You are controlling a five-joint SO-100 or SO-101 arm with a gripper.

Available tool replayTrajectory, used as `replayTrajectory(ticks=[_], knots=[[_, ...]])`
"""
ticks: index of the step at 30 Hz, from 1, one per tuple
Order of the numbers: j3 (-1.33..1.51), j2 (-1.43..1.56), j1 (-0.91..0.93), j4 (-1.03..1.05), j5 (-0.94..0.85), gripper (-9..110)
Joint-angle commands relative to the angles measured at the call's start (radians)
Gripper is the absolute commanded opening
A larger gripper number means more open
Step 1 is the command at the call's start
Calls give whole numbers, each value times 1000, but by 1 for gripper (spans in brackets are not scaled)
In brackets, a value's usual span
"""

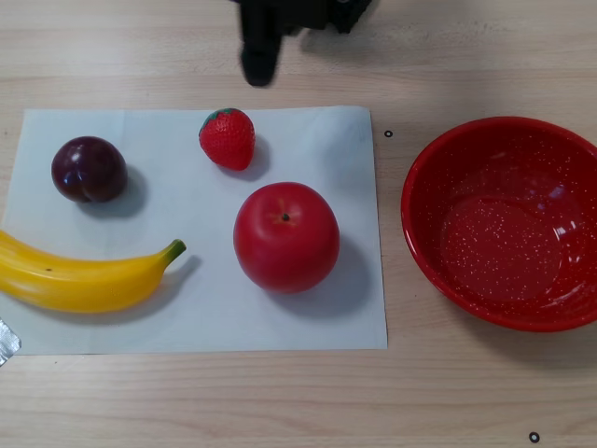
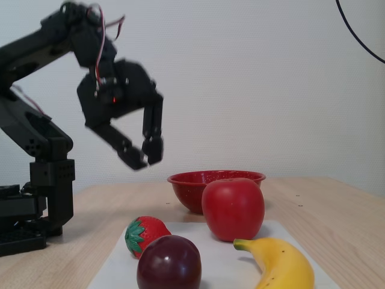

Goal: Grasp the banana and put it in the red bowl.

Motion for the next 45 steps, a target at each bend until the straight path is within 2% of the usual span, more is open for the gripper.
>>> replayTrajectory(ticks=[1, 15, 23, 26, 31, 39, 45], knots=[[-187, -69, -34, 51, 29, 0], [-853, -583, -302, 264, 183, 0], [-1201, -882, -390, 298, 250, 0], [-1316, -983, -399, 316, 255, 8], [-1460, -1118, -400, 334, 256, 11], [-1598, -1284, -396, 348, 236, 41], [-1652, -1374, -393, 330, 219, 52]])
